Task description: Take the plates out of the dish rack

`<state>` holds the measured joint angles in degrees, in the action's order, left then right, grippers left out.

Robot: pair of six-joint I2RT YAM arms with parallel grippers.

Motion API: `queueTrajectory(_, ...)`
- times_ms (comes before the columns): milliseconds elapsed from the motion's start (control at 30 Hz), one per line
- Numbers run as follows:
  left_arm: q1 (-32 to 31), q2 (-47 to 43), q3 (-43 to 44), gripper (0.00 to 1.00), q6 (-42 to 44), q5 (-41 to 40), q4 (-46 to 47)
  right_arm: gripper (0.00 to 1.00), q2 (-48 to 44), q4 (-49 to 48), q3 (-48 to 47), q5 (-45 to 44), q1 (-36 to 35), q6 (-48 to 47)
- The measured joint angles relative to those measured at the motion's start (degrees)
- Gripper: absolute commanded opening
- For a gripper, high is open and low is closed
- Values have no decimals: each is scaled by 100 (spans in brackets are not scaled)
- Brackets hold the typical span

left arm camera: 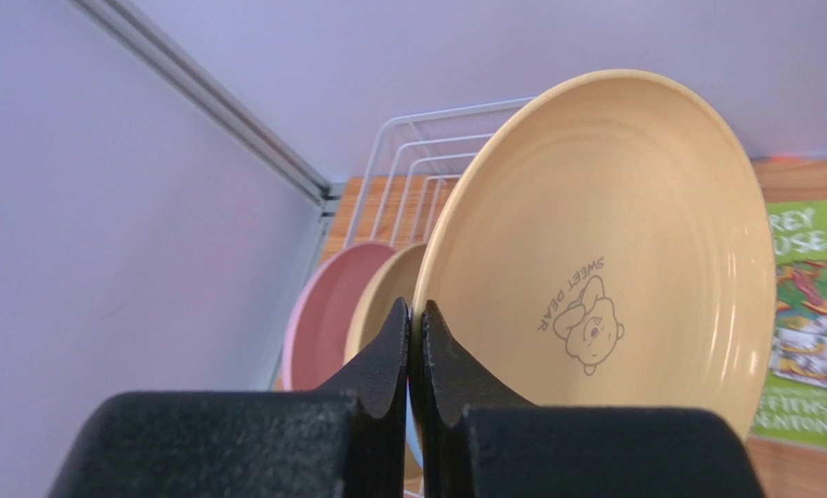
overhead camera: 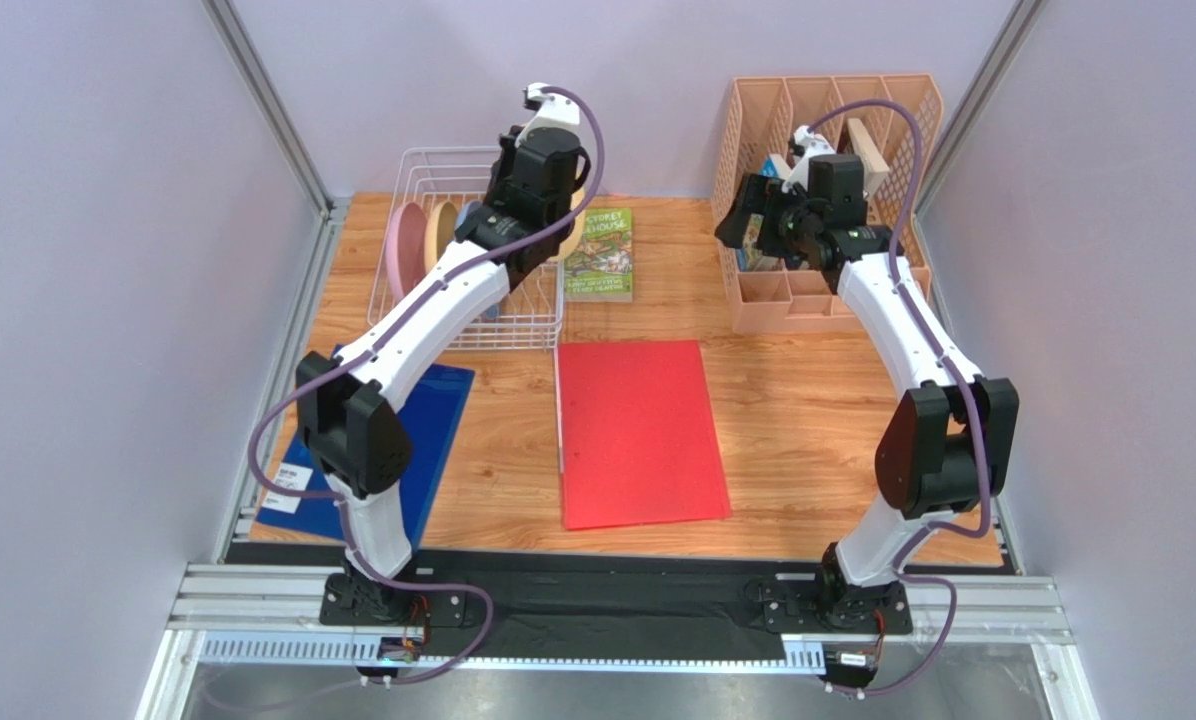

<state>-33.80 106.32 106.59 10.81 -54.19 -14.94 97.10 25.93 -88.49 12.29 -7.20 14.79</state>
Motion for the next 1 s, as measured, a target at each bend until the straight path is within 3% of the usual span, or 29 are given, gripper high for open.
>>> queueTrajectory(267, -4, -704, -728, 0, -1528, 1818, -807, 94, -175, -680, 774, 1191, -269, 590)
queueTrajectory(533, -24, -721, -1486, 0, -2616, 3421, -935, 93, -186, -962, 1113, 1633, -573, 822)
queueTrajectory(700, -24, -721, -1593, 0, -2924, 3882, -898, 91, -208, -1082, 1296, 1674, -651, 970)
queueTrajectory(833, -24, -745, -1659, 0, -3032, 3998, -702, 83, -208, -1086, 1469, 1641, -651, 1014)
queueTrajectory(867, -24, -763, -1703, 0, -3047, 4013, -656, 78, -208, -1086, 1502, 1633, -654, 1025)
queueTrajectory(933, -24, -824, -1805, 0, -3071, 4030, -601, 57, -208, -1084, 1550, 1628, -654, 1051)
queueTrajectory(967, -24, -844, -1836, 0, -3077, 4044, -584, 42, -208, -1086, 1556, 1631, -654, 1025)
queueTrajectory(1000, -24, -866, -1858, 0, -3093, 4061, -579, 10, -208, -1088, 1561, 1641, -651, 1049)
